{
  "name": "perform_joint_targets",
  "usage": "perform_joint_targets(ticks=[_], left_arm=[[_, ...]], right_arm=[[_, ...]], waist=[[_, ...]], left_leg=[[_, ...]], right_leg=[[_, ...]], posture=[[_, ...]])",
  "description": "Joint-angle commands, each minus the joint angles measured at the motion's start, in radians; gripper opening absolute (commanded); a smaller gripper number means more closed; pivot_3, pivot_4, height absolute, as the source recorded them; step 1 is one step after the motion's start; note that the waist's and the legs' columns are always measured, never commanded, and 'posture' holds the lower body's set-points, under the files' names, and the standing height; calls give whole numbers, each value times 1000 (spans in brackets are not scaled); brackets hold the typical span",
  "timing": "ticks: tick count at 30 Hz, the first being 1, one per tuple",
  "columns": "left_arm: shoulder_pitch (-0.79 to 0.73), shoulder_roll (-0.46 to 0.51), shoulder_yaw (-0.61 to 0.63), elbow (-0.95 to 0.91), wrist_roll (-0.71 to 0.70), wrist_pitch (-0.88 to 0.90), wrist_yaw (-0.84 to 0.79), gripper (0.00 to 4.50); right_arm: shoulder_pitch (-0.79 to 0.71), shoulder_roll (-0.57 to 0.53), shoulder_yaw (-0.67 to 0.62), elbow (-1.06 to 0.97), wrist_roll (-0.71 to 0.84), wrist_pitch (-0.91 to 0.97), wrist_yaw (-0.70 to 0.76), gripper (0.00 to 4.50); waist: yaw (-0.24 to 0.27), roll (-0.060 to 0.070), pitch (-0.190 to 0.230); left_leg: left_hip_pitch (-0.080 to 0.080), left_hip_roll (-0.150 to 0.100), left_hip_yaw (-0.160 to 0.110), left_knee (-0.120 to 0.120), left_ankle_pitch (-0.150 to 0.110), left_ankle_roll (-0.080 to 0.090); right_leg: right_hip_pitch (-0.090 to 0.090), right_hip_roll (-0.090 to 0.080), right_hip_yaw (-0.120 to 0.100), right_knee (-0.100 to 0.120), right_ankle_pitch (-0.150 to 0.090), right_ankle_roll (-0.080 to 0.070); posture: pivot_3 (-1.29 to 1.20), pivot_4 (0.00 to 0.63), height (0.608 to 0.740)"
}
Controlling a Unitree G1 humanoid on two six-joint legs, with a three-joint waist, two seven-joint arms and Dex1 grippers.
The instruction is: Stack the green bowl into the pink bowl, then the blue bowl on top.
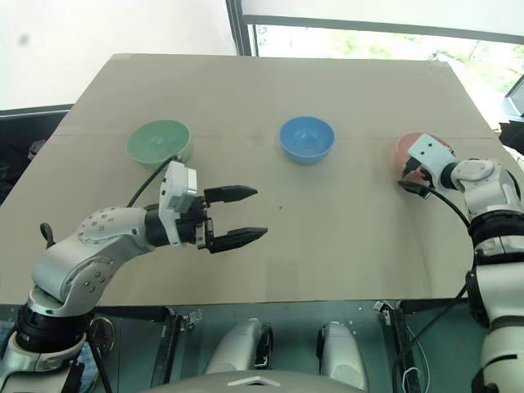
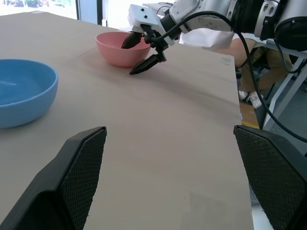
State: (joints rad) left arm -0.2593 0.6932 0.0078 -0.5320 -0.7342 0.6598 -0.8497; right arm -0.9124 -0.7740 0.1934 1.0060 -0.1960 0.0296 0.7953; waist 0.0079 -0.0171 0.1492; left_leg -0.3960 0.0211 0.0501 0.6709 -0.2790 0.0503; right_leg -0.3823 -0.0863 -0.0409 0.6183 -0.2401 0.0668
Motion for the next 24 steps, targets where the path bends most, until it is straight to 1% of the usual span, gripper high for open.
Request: perform_joint_targets(ticks=[1,4,7,8,9,10,15,17,19,21,24], left_arm=[[-21,-1,8,-9,-3,-11,-6,4500],[-27,-9,9,2,12,-26,-5,4500],[-35,-18,10,14,31,-52,-4,4500],[-37,-22,14,20,31,-55,-1,4500],[-39,-22,14,25,42,-64,-2,4500],[-39,-25,14,28,49,-73,-1,4500],[-27,-31,16,30,61,-90,-2,4500],[-22,-32,24,35,65,-95,4,4500],[-8,-23,47,42,71,-101,9,4500],[14,-19,73,46,74,-106,18,4500],[66,3,98,62,124,-152,9,4500]], right_arm=[[-64,8,9,93,-35,-65,-20,3203],[-90,17,11,135,-52,-91,-21,2159],[-101,21,12,159,-61,-108,-16,999],[-104,21,11,164,-64,-112,-15,440],[-105,20,10,169,-66,-116,-15,218],[-104,18,9,174,-68,-120,-15,101],[-93,8,9,166,-76,-150,5,101],[-69,2,25,107,-86,-171,39,101],[-4,-2,33,-68,-62,-124,138,101],[93,-5,33,-322,-25,-25,227,101],[229,12,21,-714,16,158,266,101]], waist=[[-1,0,0],[-6,0,0],[-10,0,0],[-11,0,0],[-12,0,0],[-18,0,0],[-21,0,0],[-21,0,0],[-21,1,0],[-22,1,0],[-24,1,0]], left_leg=[[0,0,0,0,0,0],[0,0,0,0,0,0],[0,0,0,0,0,0],[0,0,0,0,0,0],[0,0,0,0,0,-1],[0,0,0,0,0,-1],[1,0,0,0,0,-1],[1,0,0,0,0,-1],[0,0,-1,0,0,-1],[0,1,-1,0,0,-1],[1,2,-1,0,0,-1]], right_leg=[[0,0,0,0,0,0],[0,0,0,1,0,0],[0,0,0,1,0,0],[0,0,0,1,0,0],[0,0,0,1,0,0],[0,0,0,1,0,0],[1,0,-1,1,0,0],[1,0,-1,1,0,0],[1,0,-1,1,0,0],[1,0,-1,1,0,0],[1,0,-1,3,0,0]], posture=[[0,150,740],[0,150,740],[0,150,740],[0,150,740],[0,150,740],[0,150,740],[0,150,740],[0,150,740],[0,150,740],[0,150,740],[0,150,740]])
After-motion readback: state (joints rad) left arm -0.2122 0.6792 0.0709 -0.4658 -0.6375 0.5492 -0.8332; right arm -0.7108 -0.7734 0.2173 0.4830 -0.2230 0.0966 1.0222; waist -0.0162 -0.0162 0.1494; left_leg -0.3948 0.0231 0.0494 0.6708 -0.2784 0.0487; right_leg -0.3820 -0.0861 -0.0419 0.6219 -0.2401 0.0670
